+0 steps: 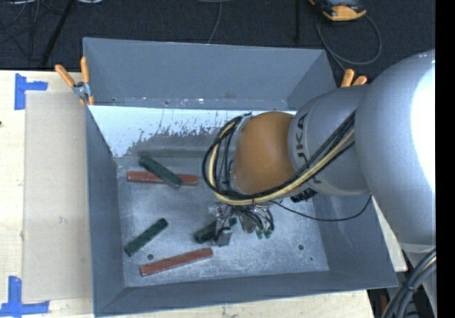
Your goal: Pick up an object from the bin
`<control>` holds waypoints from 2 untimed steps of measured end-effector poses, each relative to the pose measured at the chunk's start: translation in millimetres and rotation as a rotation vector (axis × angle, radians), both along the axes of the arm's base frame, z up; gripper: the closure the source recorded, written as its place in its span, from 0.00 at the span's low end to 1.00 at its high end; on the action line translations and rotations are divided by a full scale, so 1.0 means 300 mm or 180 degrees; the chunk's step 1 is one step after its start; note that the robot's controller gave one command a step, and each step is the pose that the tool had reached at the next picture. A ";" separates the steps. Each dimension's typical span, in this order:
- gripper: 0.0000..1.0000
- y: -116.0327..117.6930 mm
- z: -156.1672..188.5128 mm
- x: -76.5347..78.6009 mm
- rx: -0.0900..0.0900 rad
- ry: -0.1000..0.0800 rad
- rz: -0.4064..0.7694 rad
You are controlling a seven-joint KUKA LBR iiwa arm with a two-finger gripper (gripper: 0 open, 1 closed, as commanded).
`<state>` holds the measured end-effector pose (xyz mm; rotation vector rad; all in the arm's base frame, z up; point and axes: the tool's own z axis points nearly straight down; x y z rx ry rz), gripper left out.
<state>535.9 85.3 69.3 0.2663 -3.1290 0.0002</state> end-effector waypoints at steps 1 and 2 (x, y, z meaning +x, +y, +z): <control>1.00 -0.163 0.462 -0.028 -0.0001 -0.0025 0.1076; 0.00 -0.160 0.453 -0.031 0.0003 -0.0008 0.1083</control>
Offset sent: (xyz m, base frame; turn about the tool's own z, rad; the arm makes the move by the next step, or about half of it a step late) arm -0.0099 -0.0483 0.1364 -0.3403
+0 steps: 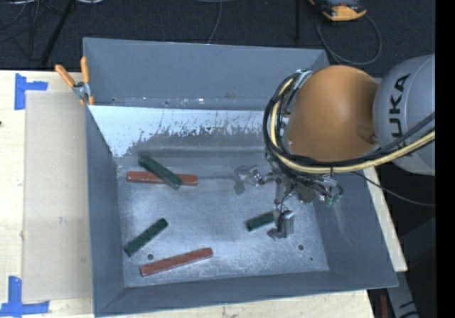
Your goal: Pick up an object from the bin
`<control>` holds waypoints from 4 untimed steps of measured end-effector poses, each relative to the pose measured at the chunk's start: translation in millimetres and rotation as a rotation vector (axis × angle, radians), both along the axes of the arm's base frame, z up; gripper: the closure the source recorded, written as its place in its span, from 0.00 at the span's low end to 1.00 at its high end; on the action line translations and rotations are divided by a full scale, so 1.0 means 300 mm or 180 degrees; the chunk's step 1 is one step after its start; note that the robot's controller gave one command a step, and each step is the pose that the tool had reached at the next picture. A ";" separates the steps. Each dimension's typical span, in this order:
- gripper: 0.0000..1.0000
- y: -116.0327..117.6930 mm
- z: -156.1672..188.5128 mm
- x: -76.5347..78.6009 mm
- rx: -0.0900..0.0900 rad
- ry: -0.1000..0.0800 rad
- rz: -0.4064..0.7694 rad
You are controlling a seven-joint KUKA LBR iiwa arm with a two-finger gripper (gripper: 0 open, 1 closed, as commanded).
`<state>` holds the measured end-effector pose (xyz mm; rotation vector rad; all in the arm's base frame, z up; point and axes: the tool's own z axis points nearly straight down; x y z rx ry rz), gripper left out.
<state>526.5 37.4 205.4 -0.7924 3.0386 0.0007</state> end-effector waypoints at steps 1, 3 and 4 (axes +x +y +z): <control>0.00 -0.069 -0.442 0.050 -0.0001 0.0028 0.0071; 1.00 -0.355 -0.453 -0.030 0.0000 0.0008 0.0399; 1.00 -0.366 -0.075 -0.017 -0.0006 -0.0020 0.0443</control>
Offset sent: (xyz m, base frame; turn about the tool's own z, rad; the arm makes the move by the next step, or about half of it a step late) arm 0.0168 -0.0211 -0.1274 -0.0251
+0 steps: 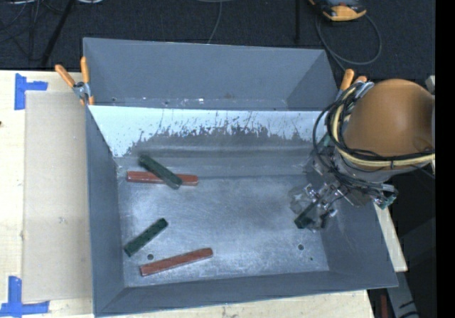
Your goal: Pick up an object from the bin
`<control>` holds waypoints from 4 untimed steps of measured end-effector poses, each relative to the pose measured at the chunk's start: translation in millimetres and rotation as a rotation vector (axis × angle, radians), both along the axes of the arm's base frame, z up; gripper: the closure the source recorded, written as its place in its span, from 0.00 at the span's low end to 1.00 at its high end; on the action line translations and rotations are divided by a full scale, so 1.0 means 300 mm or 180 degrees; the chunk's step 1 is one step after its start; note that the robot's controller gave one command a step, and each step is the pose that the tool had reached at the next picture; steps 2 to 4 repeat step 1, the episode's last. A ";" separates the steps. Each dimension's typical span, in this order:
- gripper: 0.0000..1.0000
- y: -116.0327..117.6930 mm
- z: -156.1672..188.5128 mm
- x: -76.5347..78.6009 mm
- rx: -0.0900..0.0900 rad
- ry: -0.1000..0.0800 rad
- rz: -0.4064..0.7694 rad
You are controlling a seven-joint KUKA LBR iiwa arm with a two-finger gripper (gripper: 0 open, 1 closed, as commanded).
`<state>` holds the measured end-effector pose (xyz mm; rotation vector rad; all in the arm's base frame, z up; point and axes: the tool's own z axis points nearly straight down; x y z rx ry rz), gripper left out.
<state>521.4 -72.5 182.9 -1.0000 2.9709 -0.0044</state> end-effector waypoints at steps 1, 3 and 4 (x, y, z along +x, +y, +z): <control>1.00 -0.009 0.147 0.004 0.0001 0.0004 0.0014; 1.00 -0.009 0.147 0.004 0.0001 0.0004 0.0014; 1.00 -0.009 0.147 0.004 0.0001 0.0004 0.0014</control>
Offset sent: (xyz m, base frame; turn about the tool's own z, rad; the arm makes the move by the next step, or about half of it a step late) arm -0.0004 -0.0030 0.0418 -0.0076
